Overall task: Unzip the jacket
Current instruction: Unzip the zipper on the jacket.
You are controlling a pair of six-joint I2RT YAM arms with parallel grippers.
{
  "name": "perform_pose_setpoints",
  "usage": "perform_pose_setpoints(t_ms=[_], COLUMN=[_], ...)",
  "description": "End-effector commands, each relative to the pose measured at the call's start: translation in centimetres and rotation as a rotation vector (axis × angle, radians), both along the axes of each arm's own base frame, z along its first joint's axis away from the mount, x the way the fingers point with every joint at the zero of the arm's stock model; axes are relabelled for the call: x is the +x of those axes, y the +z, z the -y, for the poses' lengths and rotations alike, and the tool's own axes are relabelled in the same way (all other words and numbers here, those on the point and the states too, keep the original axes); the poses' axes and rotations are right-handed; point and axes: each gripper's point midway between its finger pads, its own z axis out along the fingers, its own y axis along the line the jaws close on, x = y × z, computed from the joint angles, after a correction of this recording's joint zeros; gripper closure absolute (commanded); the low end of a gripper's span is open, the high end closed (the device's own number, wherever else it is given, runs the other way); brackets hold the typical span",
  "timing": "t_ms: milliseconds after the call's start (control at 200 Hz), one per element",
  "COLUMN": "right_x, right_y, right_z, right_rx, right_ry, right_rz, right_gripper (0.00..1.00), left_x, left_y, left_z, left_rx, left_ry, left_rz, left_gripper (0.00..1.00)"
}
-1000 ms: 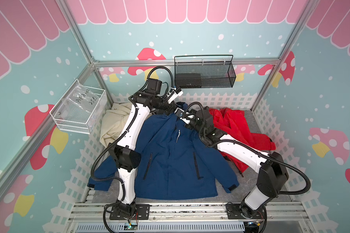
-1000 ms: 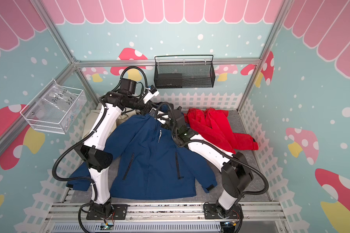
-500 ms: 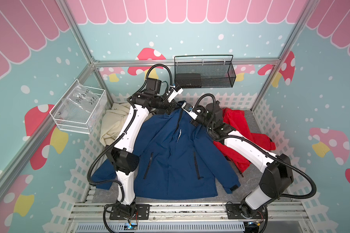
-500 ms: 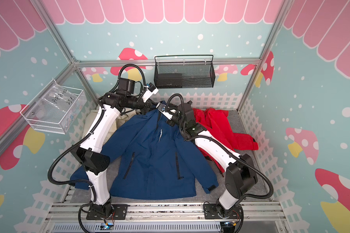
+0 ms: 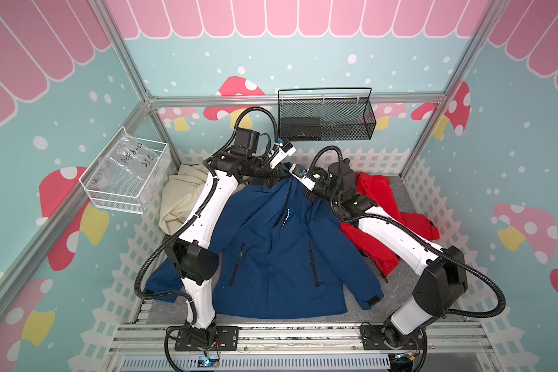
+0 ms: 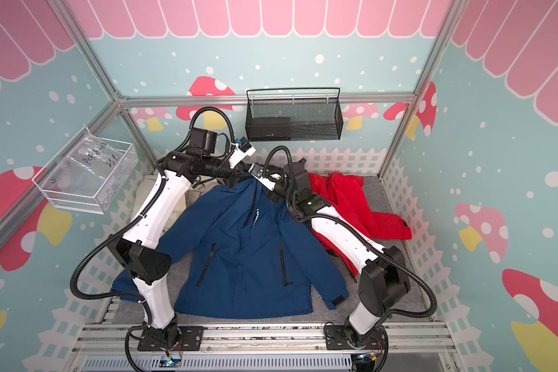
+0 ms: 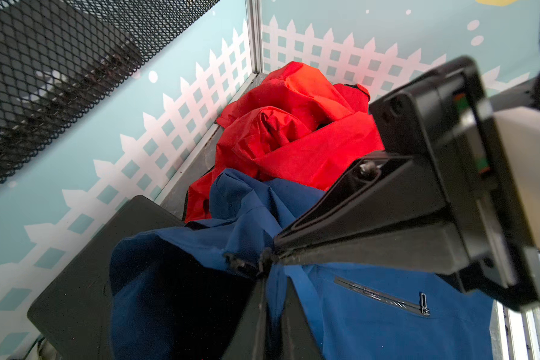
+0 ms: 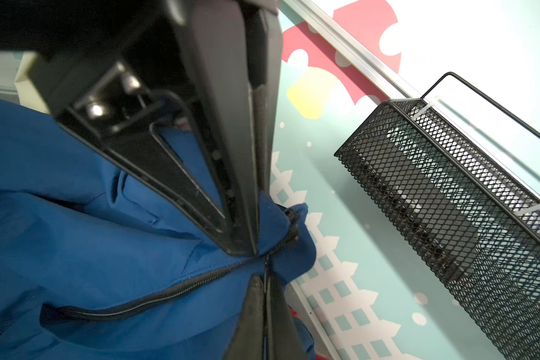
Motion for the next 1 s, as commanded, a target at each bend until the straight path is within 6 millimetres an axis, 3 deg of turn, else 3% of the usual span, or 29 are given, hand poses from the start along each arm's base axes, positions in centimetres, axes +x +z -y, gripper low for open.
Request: perform_pose_setpoints(t_ms=[0,110,335,455,610,696,996], right_x=[-1.1,-1.1,-1.2,-1.2,-1.0,-1.0,-1.1], right_y=[-1.1,-1.2,-1.3,-1.2,-1.5,-1.5,-1.4], right_z=[-1.4,-1.3,-1.2,-1.2,-1.2,-1.3,-1.3], right_rx=[-0.036,-0.040,-0.036,-0.034,-0.035,-0.031,-0.026], right_ry=[0.076,0.075,0.071,0.067,0.064,0.066,0.065], right_rz=[-0.024,-0.023,-0.028,-0.028,-0.033,-0.036,-0.039], right_gripper=[1.00,1.00,1.00,1.00,1.00,1.00,1.00], left_x=[-0.8,-0.5,0.2,0.7,-0.7,-0.1,0.5], left_y=[2.8,2.2,1.4,0.9,-0.2,-1.1,-1.3], left_z=[1.5,1.4,0.7,-0.2,-1.0,-1.6,-1.4], left_rx=[-0.059,-0.043,0.007,0.053,0.130,0.177,0.162], left_ry=[-0.076,-0.065,-0.020,0.009,-0.051,-0.022,-0.007], left_rz=[0.107,0.101,0.105,0.114,0.108,0.104,0.080], left_gripper=[0.82,0.78,0.77,0.68,0.57,0.57,0.60])
